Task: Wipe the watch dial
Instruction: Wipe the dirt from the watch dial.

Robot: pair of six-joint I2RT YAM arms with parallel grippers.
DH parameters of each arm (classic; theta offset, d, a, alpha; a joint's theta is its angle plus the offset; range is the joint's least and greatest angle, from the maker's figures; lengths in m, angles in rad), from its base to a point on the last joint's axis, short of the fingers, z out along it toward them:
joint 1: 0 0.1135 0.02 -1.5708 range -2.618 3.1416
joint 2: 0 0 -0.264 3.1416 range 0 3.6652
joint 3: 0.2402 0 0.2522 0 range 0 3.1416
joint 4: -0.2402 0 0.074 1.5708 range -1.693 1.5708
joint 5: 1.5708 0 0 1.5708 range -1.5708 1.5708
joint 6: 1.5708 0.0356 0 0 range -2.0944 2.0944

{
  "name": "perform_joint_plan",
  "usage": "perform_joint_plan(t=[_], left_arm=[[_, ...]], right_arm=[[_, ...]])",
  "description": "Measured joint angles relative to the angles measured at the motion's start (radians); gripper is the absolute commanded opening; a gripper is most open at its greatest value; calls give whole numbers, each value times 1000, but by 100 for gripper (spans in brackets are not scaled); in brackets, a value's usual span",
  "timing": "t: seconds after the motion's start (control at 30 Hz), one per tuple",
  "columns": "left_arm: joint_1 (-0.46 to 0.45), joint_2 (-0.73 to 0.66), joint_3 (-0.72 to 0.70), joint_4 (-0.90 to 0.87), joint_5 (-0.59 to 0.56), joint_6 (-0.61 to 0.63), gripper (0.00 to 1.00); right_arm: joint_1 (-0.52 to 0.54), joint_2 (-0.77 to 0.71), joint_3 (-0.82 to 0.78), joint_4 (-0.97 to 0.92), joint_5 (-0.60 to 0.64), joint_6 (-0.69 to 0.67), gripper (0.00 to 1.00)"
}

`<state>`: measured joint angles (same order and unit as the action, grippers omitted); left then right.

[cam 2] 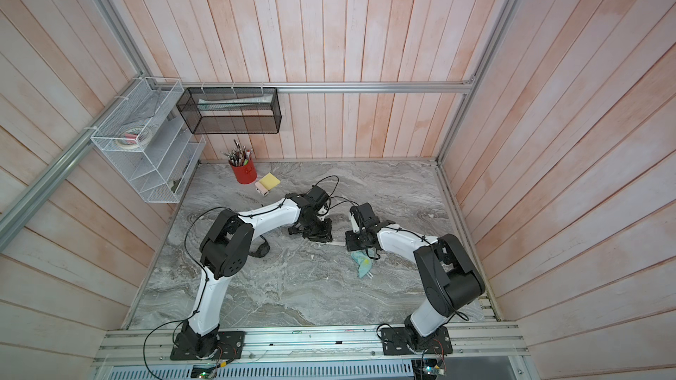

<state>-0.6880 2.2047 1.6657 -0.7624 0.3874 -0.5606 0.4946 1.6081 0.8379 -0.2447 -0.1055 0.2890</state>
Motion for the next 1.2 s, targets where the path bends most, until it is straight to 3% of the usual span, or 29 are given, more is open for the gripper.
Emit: perform_joint_plan(t=[0.33, 0.6, 1.2], left_arm=[[0, 0, 0, 0, 0, 0, 28], [2, 0, -1, 0, 3, 0, 28], [7, 0, -6, 4, 14, -1, 25]], right_arm=[[21, -76, -3, -6, -56, -5, 0], [22, 23, -3, 37, -108, -5, 0], [-58, 12, -47, 127, -71, 55, 0]])
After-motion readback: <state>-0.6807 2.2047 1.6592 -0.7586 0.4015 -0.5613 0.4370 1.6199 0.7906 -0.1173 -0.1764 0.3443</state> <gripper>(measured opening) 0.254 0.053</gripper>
